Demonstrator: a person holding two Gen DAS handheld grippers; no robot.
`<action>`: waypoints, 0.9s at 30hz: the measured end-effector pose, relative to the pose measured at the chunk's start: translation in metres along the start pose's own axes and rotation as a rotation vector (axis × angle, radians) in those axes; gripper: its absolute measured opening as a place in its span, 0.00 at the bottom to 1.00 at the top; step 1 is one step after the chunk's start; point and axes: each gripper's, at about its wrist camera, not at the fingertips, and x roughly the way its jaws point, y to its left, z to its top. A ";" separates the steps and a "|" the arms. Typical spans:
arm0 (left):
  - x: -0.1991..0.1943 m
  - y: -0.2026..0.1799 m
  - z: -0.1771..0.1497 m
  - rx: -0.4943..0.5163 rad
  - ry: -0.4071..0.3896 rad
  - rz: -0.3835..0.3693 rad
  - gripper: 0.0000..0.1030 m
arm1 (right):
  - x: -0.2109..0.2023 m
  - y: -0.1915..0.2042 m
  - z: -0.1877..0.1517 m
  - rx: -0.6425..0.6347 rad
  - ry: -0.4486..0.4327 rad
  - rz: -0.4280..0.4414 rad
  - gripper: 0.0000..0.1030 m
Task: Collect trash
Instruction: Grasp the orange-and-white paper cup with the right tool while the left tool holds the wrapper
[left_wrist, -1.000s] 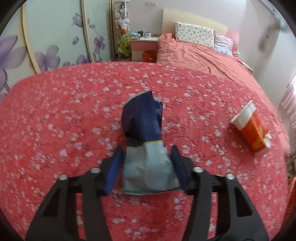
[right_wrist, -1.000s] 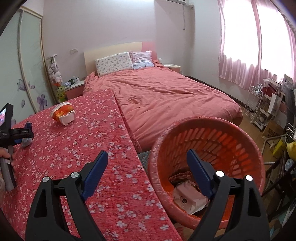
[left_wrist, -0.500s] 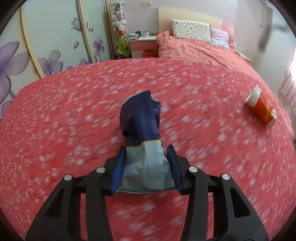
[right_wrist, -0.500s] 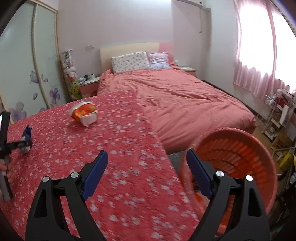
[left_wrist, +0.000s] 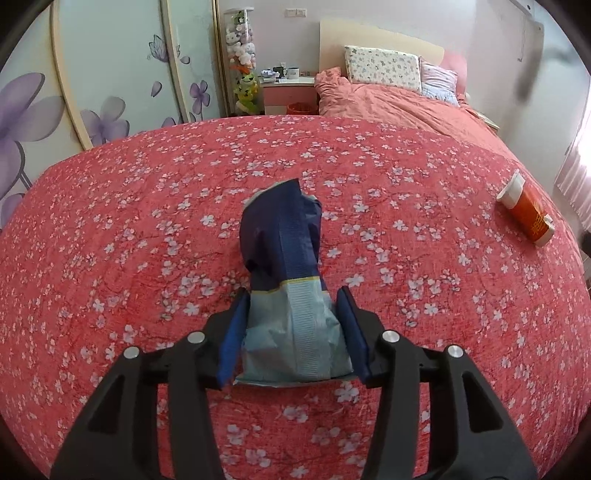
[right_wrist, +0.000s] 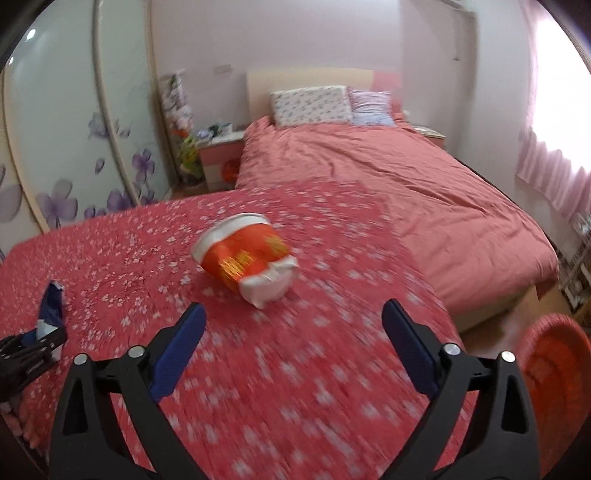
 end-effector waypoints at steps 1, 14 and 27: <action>0.000 0.001 0.000 -0.001 0.000 -0.001 0.47 | 0.006 0.003 0.003 -0.013 0.009 -0.003 0.94; 0.002 -0.003 0.002 -0.002 0.001 -0.003 0.48 | 0.056 0.025 0.021 -0.118 0.133 -0.028 0.94; 0.001 -0.003 0.002 -0.003 0.002 -0.003 0.48 | 0.065 0.020 0.014 -0.060 0.169 -0.027 0.91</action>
